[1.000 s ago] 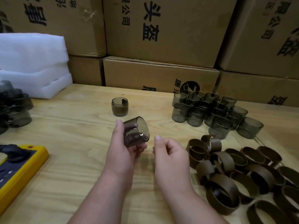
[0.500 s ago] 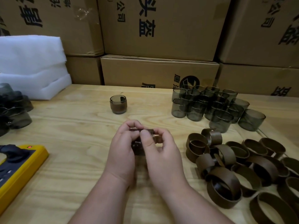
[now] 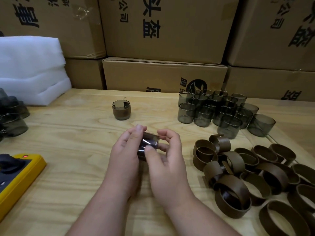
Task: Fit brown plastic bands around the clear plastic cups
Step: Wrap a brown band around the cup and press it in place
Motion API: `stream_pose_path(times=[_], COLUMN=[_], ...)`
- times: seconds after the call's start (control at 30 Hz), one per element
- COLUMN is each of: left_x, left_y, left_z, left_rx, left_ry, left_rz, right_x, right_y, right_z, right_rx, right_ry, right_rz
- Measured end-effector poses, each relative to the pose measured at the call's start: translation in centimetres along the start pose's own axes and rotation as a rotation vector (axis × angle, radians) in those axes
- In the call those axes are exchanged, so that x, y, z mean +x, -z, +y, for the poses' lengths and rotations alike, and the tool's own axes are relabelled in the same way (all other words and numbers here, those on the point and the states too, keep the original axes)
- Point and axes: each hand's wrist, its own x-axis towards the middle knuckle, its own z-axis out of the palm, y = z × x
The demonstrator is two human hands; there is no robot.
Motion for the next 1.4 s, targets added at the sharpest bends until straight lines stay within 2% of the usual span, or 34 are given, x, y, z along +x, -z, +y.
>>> stream_pose_path(times=[0.1,0.2,0.4,0.7,0.8,0.87,0.93,1.0,1.07,1.17,1.33,1.4], left_x=[-0.2,-0.3,-0.1,0.5,0.7,0.8,0.8,0.6,0.4,0.5,0.6,0.6], left_y=[-0.1,-0.2,-0.4,0.4,0.6,0.7,0.6,0.5,0.5,0.5,0.7,0.6], left_z=[0.1,0.1,-0.1,-0.1,-0.1,-0.2,-0.3,-0.4,-0.3,-0.1,0.1,0.3], left_rx=[0.031,0.046,0.018,-0.151,-0.149,-0.165,-0.157,-0.114,-0.069,-0.084,-0.155,-0.177], left_ry=[-0.044,-0.064,-0.044,0.115,0.095,0.080,0.035,-0.007,-0.027,-0.010,0.064,0.100], left_rz=[-0.032,-0.077,-0.072,-0.035,-0.028,-0.036,-0.043,-0.081,-0.138,-0.136,0.022,0.039], right_x=[0.7,1.4,1.3,0.8,0.5,0.5,0.6,0.8,0.9,1.0,0.5,0.4], right_y=[0.8,1.3,1.0,0.6,0.3,0.3,0.6,0.8,0.9,0.9,0.4,0.1], right_z=[-0.2,-0.3,0.2,0.4,0.2,0.2,0.1,0.0,-0.1,-0.2,-0.1,0.1], right_rx=[-0.241,-0.326,-0.167,-0.251,-0.242,-0.244,-0.278,-0.260,-0.247,-0.212,-0.238,-0.231], right_ry=[-0.002,-0.051,-0.080,0.238,0.222,0.213,0.134,0.015,-0.019,0.005,0.125,0.160], right_rz=[-0.032,-0.046,0.014,-0.066,-0.094,-0.025,0.032,0.016,0.006,0.011,-0.117,-0.134])
